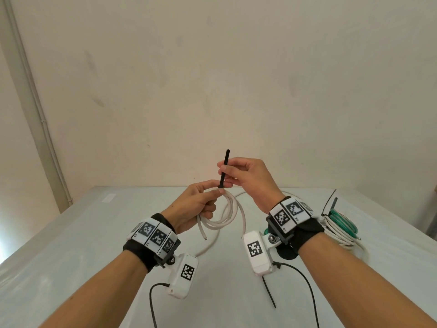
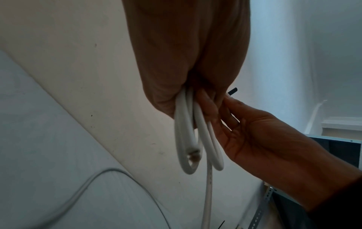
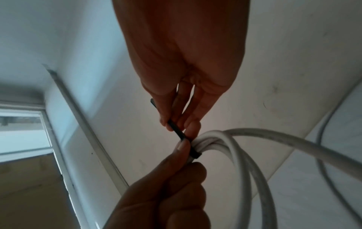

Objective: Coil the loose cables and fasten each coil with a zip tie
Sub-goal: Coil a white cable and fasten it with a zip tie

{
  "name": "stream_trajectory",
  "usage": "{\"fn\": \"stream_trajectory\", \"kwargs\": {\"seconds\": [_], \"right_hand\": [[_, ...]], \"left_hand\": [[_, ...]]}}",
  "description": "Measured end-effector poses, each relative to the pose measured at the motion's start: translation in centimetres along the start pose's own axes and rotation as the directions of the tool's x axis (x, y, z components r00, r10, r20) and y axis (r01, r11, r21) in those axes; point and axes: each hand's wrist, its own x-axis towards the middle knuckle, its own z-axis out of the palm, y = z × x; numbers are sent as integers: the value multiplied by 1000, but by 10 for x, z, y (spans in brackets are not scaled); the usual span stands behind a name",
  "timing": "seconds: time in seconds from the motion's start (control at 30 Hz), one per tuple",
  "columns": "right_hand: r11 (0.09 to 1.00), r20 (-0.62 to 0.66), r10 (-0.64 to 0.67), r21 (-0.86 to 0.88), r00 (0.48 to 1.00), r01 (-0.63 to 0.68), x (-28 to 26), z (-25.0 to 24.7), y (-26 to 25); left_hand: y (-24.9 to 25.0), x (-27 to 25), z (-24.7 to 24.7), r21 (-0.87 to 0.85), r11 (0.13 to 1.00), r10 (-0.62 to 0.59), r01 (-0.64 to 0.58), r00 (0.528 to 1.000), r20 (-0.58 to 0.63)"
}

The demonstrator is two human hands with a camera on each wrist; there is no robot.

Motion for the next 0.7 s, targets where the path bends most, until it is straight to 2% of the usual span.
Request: {"fn": "stream_trajectory", "kwargs": {"seconds": [0.17, 0.4, 0.53, 0.6, 0.7], "right_hand": [[998, 62, -42, -38, 997, 45, -3, 0, 2], [1000, 129, 30, -4, 991, -30, -5, -5, 5], [1000, 127, 26, -19, 992, -24, -6, -4, 8], [1000, 166, 25, -20, 986, -22, -7, -5, 8], [999, 230, 31, -32, 973, -25, -8, -7, 5]], "left_hand": [[0, 5, -5, -156, 983, -103, 98, 995, -19], [2, 4, -2, -362, 900, -268, 243, 963, -20], [1, 6, 2, -341, 917, -263, 205, 956, -131], [3, 7, 4, -290, 943, -225, 166, 957, -183], [5, 6, 8, -310, 944, -189, 111, 954, -232]]}}
